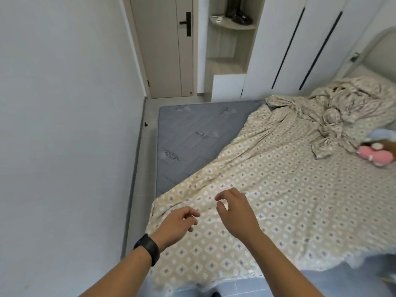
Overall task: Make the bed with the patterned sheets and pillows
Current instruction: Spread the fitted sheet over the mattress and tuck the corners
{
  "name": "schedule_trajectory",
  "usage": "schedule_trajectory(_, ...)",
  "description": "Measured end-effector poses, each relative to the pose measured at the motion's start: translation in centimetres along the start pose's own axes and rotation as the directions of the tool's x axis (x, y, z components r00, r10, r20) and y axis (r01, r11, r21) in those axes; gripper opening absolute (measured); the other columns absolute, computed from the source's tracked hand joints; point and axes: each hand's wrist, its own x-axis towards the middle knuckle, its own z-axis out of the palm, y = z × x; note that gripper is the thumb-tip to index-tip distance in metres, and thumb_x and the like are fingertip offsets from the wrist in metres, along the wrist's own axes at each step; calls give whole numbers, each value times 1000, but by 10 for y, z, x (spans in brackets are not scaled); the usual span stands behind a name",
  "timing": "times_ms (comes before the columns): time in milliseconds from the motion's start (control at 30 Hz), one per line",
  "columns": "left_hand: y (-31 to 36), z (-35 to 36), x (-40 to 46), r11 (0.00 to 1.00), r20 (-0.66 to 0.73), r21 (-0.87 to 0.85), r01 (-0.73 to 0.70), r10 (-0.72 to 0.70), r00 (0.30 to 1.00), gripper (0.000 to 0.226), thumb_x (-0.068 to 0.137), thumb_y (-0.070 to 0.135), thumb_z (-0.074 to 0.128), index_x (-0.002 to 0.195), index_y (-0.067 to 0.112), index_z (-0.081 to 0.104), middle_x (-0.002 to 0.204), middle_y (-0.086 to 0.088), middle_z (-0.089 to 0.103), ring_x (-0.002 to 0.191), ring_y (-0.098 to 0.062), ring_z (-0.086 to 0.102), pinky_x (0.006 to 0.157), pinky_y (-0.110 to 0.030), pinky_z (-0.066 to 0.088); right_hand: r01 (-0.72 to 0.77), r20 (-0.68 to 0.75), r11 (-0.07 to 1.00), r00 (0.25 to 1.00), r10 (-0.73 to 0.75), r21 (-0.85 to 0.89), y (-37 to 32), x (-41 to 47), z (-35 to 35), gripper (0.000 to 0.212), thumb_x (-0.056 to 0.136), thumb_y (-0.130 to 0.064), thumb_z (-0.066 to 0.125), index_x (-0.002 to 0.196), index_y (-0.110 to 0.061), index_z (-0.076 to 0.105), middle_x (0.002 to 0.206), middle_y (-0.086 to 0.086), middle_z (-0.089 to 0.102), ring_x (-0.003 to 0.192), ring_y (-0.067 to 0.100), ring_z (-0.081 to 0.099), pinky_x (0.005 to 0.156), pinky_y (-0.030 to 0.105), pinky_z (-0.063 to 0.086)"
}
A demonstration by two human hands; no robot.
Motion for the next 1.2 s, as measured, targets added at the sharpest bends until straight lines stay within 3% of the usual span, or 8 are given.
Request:
schedule_trajectory(167, 6, -47, 52, 989, 189, 75, -129, 113, 975, 20, 98, 20, 54, 106, 27, 70, 101, 5, 73, 84, -13, 71, 75, -23, 51, -158, -131, 987, 979, 156, -5, -23, 26, 32, 20, 99, -23, 56, 114, -23, 68, 120, -8, 58, 110, 18, 52, 91, 32, 47)
schedule_trajectory(267, 0, -80, 69, 978, 307, 118, -172, 129, 943, 20, 97, 19, 54, 106, 26, 70, 102, 4, 73, 83, -14, 72, 75, -24, 51, -284, -149, 958, 947, 286, 32, -54, 26, 57, 24, 100, -26, 54, 121, -23, 66, 126, -6, 56, 118, 19, 47, 96, 32, 44)
schedule_trajectory(433, 11, -118, 91, 943, 417, 191, -272, 173, 892, 22, 98, 15, 52, 107, 22, 70, 102, 2, 72, 87, -18, 71, 70, -20, 49, -383, -200, 924, 906, 374, -9, -90, 16, 77, 29, 101, -31, 53, 129, -25, 61, 129, -6, 55, 121, 20, 44, 96, 31, 43)
schedule_trajectory(633, 26, -108, 87, 900, 571, 199, -388, 216, 792, 22, 98, 20, 52, 107, 29, 70, 103, 7, 73, 83, -6, 71, 68, -16, 47, -447, -285, 894, 854, 436, 27, -98, -15, 90, 28, 102, -33, 52, 128, -29, 61, 127, -11, 53, 120, 16, 43, 94, 28, 44)
schedule_trajectory(833, 21, -104, 114, 903, 568, 239, -357, 169, 806, 23, 99, 18, 52, 106, 30, 70, 101, 8, 73, 82, -7, 71, 74, -23, 54, -500, -325, 864, 809, 489, 56, -77, -11, 97, 29, 102, -33, 51, 128, -28, 61, 129, -11, 53, 120, 17, 43, 95, 29, 43)
schedule_trajectory(967, 18, -103, 141, 899, 593, 287, -331, 105, 798, 24, 99, 16, 52, 106, 29, 70, 101, 8, 74, 83, -10, 72, 77, -25, 55, -566, -262, 817, 776, 574, 111, -80, -2, 122, 30, 102, -35, 51, 130, -29, 60, 130, -10, 52, 122, 18, 41, 96, 30, 44)
schedule_trajectory(1200, 43, -93, 224, 855, 760, 304, -419, 47, 648, 22, 99, 19, 52, 105, 28, 71, 102, 6, 73, 81, -8, 72, 74, -23, 53, -700, -290, 698, 643, 709, 154, -90, 53, 148, 30, 103, -35, 49, 130, -30, 59, 129, -12, 51, 117, 16, 41, 95, 27, 41)
